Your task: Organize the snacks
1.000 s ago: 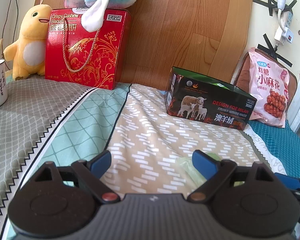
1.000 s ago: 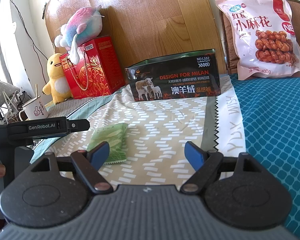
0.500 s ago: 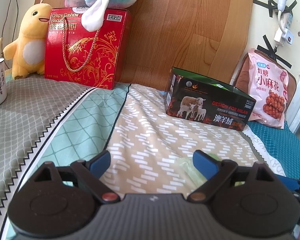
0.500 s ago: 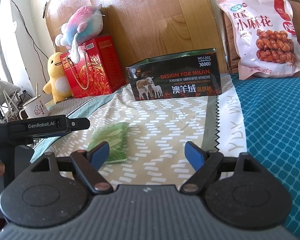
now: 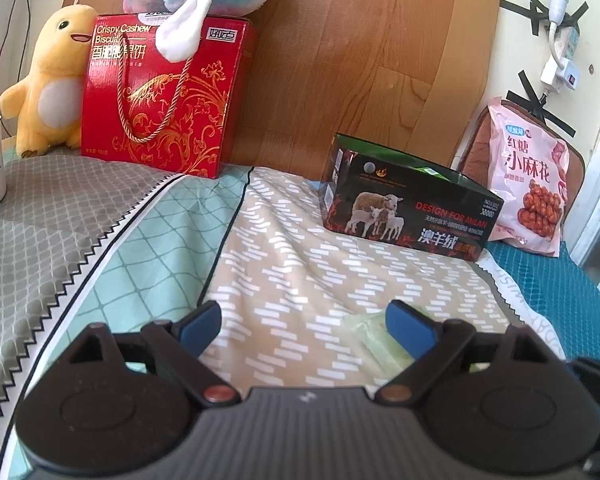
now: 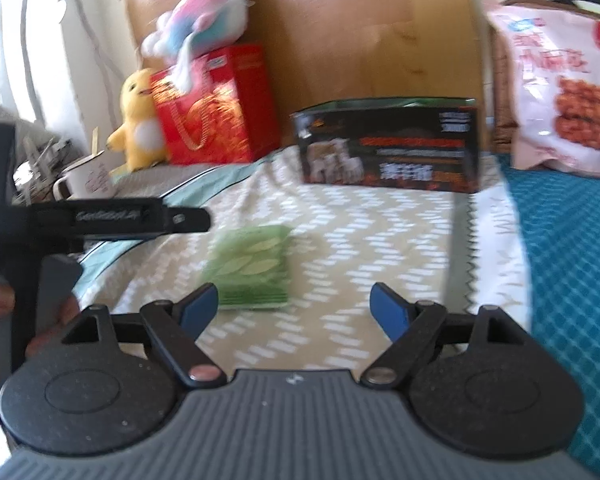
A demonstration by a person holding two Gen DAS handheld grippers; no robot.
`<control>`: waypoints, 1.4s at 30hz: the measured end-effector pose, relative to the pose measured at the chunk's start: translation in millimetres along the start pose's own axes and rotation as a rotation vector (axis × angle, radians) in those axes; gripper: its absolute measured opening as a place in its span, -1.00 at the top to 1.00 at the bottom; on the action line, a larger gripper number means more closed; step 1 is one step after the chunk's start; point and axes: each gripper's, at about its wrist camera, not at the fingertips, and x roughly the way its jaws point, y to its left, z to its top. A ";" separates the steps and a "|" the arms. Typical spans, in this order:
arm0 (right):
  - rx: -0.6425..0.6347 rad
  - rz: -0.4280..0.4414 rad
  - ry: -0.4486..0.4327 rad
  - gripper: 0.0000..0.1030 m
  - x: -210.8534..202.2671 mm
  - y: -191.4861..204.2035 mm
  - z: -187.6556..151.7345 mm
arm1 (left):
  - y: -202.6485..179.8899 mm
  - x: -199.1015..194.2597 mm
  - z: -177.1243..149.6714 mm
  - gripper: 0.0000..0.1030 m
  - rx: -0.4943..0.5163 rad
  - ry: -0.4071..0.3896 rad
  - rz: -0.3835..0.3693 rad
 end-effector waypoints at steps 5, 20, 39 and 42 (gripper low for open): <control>-0.060 0.053 0.051 -0.65 20.9 23.2 8.0 | 1.7 -0.1 0.4 -0.79 -0.009 0.002 -0.007; -0.077 -0.199 0.016 -0.45 -8.4 -22.0 9.8 | -1.4 3.4 2.9 -0.79 -0.008 0.049 -0.078; -0.119 -0.089 0.036 0.44 16.4 -10.9 23.0 | -66.5 36.3 29.9 0.08 0.055 0.207 -0.386; -0.153 -0.106 -0.064 0.44 8.2 -9.1 43.2 | -73.2 30.0 63.6 0.09 0.075 0.120 -0.406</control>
